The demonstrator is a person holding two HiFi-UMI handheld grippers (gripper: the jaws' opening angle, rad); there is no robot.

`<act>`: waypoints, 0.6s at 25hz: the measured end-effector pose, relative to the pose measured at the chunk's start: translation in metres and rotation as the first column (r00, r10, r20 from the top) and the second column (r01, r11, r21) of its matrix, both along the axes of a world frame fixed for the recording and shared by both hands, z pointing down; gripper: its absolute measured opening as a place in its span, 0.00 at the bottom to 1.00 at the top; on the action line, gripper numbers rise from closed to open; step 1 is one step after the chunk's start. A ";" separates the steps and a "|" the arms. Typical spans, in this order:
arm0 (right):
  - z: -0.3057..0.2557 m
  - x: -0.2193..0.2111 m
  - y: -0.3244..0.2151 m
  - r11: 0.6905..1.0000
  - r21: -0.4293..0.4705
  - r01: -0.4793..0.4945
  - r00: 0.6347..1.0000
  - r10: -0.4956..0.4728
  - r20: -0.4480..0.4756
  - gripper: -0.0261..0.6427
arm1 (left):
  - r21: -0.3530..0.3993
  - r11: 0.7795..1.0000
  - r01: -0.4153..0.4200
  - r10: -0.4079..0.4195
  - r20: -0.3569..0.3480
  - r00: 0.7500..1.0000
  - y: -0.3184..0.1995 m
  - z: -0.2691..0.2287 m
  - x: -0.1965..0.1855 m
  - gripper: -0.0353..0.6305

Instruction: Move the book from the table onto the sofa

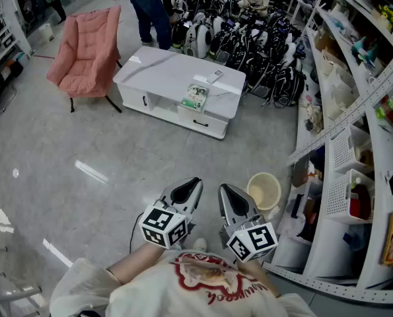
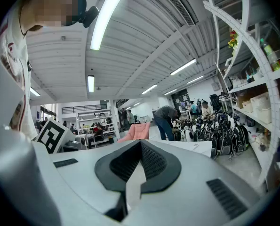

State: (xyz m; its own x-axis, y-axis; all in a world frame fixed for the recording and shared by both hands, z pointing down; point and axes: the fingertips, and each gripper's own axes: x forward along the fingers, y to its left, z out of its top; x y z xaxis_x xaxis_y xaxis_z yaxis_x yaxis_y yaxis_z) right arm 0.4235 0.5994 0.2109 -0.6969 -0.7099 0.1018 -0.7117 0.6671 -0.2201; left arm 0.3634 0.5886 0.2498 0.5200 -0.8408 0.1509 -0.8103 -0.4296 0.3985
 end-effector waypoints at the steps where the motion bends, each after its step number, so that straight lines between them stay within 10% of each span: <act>1: 0.001 -0.002 0.000 1.000 0.000 0.003 1.000 -0.003 -0.002 0.04 | -0.002 1.000 0.001 -0.001 -0.003 1.000 -0.001 0.001 -0.001 0.10; 15: 0.000 -0.033 0.008 0.999 0.031 0.013 1.000 -0.012 -0.017 0.04 | -0.003 1.000 -0.016 0.016 -0.013 1.000 0.001 0.003 -0.028 0.10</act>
State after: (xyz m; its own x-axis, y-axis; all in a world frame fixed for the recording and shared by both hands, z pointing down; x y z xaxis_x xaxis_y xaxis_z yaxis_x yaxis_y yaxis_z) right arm 0.3902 0.6077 0.2109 -0.7039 -0.7044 0.0916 -0.7069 0.6822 -0.1868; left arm 0.3359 0.5896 0.2526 0.5353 -0.8319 0.1465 -0.7981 -0.4414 0.4101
